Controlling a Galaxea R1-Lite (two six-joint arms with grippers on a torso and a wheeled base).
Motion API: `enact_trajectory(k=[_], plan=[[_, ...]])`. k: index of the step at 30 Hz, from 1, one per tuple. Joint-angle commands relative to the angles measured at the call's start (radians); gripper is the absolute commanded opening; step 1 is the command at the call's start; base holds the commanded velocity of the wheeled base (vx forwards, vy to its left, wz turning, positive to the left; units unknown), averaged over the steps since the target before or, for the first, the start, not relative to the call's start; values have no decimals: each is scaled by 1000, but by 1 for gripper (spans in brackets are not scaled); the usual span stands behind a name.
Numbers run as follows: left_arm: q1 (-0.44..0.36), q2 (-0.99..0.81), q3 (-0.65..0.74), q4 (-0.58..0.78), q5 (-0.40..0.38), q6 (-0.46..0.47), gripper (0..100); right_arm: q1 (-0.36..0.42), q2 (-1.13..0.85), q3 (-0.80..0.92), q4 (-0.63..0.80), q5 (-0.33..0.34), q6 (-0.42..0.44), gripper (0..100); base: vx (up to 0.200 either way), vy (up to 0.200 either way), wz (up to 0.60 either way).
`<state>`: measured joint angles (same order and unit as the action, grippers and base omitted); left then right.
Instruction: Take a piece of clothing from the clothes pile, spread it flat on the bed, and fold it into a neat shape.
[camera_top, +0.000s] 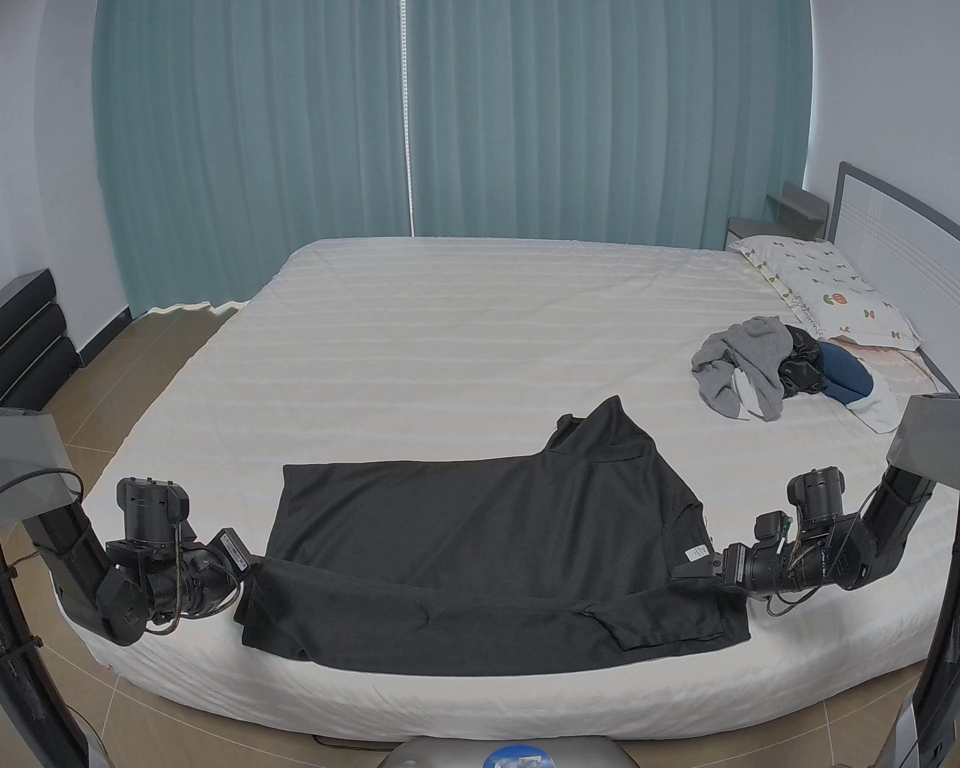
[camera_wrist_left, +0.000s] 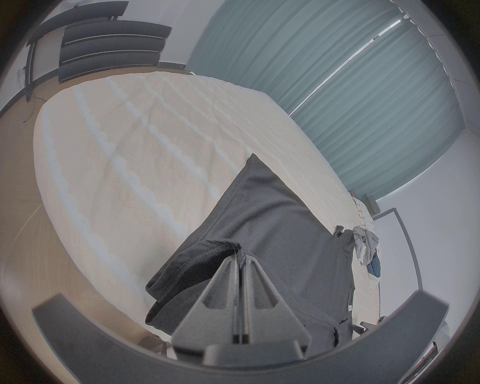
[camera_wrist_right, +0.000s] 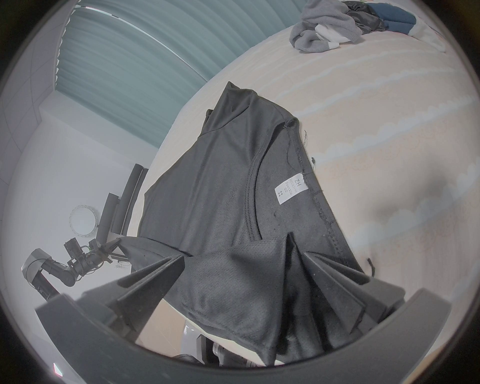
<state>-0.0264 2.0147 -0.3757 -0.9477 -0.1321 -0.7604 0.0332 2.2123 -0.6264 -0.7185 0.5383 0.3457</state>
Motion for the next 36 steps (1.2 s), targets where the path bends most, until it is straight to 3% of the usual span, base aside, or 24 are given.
enact_trajectory(k=[1,7,8,22,36], plan=[[0,4,0,0,0,0,0,-3,27,-13,-7,0,1,100,0,0,0],[0,4,-2,0,0,0,0,-3,55,-9,-21,2,6,100,0,0,0],[0,4,-2,0,0,0,0,-4,53,-6,-21,2,4,0,0,0,0],[5,-21,17,0,2,0,0,-22,-19,31,-19,2,4,0,0,0,0],[13,-108,69,3,2,1,0,-84,-258,175,-19,77,10,0,0,0,0]])
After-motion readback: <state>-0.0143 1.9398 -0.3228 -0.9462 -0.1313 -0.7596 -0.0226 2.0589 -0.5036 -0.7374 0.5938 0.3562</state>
